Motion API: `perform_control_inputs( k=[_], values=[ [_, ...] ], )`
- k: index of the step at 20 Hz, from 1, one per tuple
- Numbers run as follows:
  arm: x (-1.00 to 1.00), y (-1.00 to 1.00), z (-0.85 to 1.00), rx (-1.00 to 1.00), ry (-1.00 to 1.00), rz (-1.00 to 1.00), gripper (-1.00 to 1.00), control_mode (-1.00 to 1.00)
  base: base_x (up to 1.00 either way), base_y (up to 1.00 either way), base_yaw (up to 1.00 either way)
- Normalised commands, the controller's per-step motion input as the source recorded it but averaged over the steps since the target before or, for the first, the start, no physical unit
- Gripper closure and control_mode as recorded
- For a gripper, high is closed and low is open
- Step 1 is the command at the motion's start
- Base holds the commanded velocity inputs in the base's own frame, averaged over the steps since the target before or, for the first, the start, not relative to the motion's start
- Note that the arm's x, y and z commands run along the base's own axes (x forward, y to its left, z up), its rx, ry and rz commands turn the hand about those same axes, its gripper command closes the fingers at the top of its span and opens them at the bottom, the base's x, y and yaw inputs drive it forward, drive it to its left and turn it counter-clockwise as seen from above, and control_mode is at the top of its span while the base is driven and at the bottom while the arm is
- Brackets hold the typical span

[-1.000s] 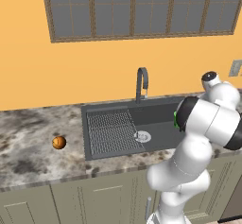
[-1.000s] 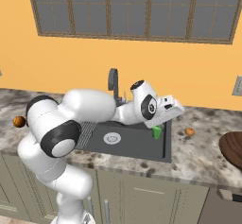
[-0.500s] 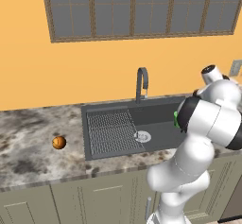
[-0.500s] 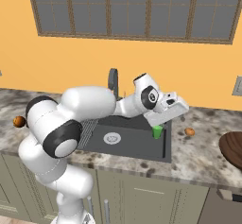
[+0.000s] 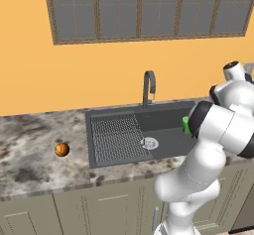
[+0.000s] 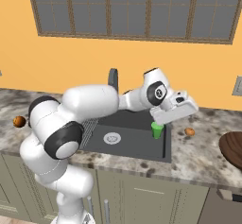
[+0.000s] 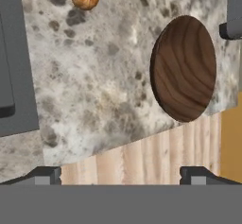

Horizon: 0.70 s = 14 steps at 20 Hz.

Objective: Remove the orange and tangerine from the sink. Then move the bowl and cup from the counter to the sink for washing.

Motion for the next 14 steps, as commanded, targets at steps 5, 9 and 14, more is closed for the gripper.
perform_control_inputs(
  k=[5,9,14],
  values=[
    [-0.23,-0.16,0.02,0.09,-0.09,-0.02,-1.00,-1.00,0.00,0.00,0.00],
    [-0.07,-0.18,0.00,0.05,-0.14,0.00,-1.00,-1.00,0.00,0.00,0.00],
    [0.00,-0.19,0.00,0.00,-0.03,0.00,-1.00,-1.00,0.00,0.00,0.00]
  ],
)
